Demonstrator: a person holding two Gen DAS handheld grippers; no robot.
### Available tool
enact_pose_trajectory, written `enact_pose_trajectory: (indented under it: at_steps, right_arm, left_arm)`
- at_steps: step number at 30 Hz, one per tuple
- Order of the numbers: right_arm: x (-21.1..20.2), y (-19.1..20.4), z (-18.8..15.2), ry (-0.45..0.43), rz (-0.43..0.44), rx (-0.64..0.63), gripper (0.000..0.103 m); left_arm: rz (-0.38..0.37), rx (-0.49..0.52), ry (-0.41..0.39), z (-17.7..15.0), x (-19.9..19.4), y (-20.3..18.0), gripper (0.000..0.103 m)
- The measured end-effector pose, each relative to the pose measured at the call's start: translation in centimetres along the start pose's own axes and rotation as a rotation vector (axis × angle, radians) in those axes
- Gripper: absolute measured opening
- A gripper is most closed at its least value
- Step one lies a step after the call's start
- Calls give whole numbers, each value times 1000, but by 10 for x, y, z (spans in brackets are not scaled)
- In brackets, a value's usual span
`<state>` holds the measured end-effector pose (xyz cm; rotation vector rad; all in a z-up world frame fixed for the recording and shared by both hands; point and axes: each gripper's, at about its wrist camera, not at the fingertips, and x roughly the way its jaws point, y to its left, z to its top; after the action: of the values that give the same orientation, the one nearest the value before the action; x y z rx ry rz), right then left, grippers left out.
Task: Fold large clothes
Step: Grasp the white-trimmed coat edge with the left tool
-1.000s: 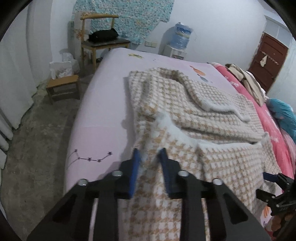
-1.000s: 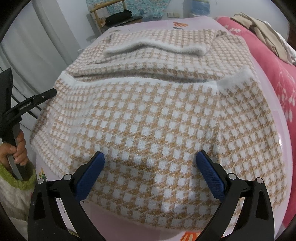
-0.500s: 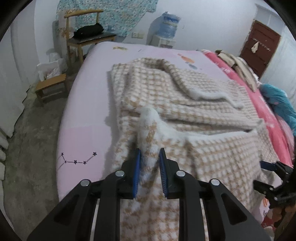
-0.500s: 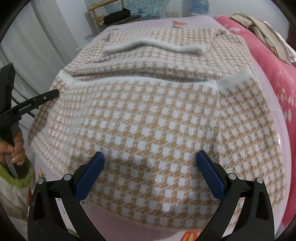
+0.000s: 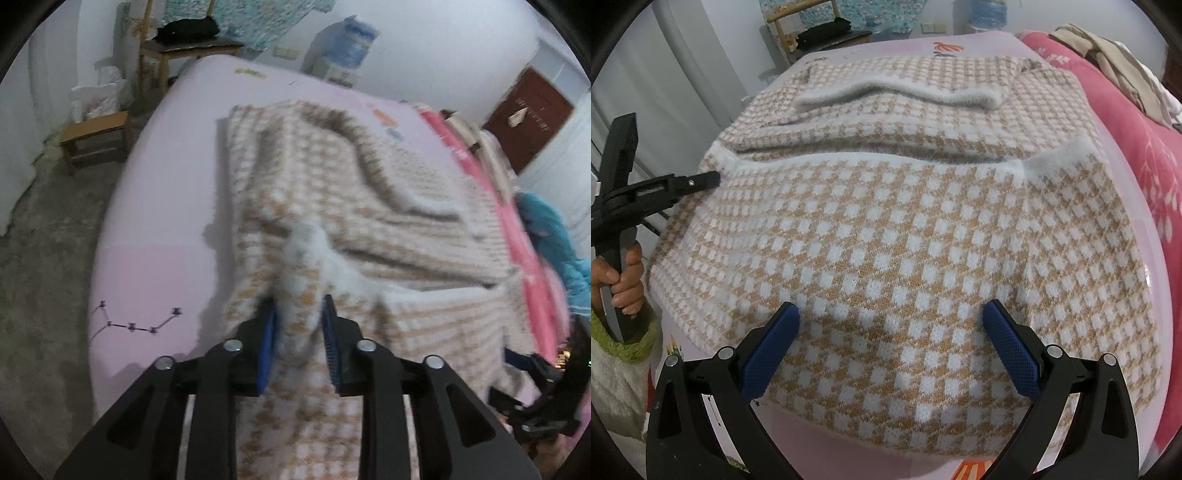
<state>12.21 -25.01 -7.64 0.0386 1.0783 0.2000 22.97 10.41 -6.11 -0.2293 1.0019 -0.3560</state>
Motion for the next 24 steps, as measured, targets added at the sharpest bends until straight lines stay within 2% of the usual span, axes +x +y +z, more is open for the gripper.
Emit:
enact_pose_trajectory:
  at_steps: [2, 4, 6, 9, 15, 18, 24]
  right_arm:
    - [0, 0, 0, 1, -1, 1, 95]
    - [0, 1, 0, 0, -1, 0, 95]
    - [0, 1, -1, -2, 1, 1, 95]
    - [-1, 1, -3, -7, 1, 1, 95]
    - [-1, 1, -4, -9, 3, -1, 95]
    - [-1, 1, -6, -12, 6, -1, 95]
    - [-19, -16, -5, -42, 77, 38, 94]
  left_arm:
    - [-23, 7, -19, 1, -4, -1, 33]
    - [-6, 2, -1, 5, 1, 0, 33]
    - [-27, -16, 12, 8, 7, 2, 33]
    - [-19, 1, 23, 9, 19, 0, 33]
    - [-16, 28, 55, 5, 12, -5, 33]
    - [82, 73, 83, -4, 11, -14, 33]
    - [343, 255, 56, -19, 20, -57, 33]
